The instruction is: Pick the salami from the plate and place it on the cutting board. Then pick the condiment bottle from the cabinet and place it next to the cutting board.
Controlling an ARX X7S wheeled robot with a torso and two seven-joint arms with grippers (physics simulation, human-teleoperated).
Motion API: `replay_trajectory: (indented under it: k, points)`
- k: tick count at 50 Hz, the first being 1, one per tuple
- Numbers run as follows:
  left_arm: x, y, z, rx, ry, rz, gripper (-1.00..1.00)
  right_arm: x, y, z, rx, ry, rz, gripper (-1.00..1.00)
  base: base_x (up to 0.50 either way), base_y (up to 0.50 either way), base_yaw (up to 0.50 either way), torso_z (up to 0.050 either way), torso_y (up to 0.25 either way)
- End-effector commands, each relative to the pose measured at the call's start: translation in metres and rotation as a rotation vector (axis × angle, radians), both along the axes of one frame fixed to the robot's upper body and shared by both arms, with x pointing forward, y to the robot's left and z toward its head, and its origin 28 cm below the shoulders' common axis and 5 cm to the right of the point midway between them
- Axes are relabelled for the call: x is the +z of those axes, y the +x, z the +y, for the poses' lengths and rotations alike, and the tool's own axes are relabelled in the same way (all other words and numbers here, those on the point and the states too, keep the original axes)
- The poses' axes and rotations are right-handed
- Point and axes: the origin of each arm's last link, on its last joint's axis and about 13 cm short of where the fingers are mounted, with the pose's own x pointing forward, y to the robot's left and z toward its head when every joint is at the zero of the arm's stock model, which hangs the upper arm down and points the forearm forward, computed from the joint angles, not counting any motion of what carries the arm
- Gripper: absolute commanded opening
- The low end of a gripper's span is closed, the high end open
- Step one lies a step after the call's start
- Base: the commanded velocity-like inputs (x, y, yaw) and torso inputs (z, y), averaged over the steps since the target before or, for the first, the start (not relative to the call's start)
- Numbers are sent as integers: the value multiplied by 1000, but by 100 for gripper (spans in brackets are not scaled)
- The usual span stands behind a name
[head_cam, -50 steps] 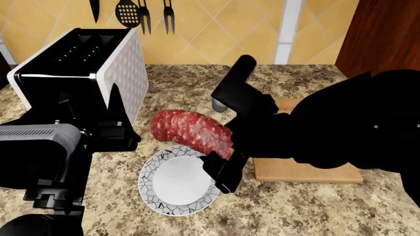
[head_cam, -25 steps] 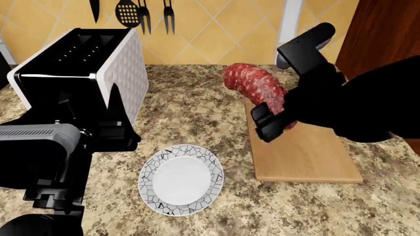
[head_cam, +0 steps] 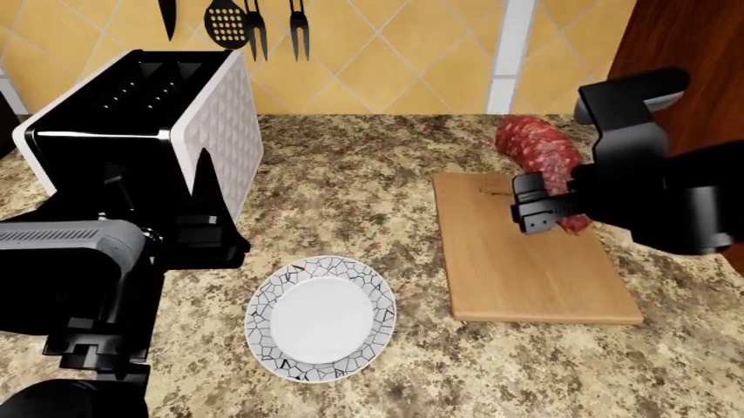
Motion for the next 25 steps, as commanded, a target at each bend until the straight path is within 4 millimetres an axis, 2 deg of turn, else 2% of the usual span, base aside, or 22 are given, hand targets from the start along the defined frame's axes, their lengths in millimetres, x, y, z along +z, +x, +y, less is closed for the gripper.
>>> replay_trajectory:
  k: [1, 25]
  points:
    - [0, 0, 0, 0, 1, 1, 100, -10, 4, -5, -50, -12, 32, -100, 0, 0, 0, 0, 0]
    - [0, 0, 0, 0, 1, 3, 100, -24, 4, -3, -24, -3, 69, -100, 0, 0, 0, 0, 0]
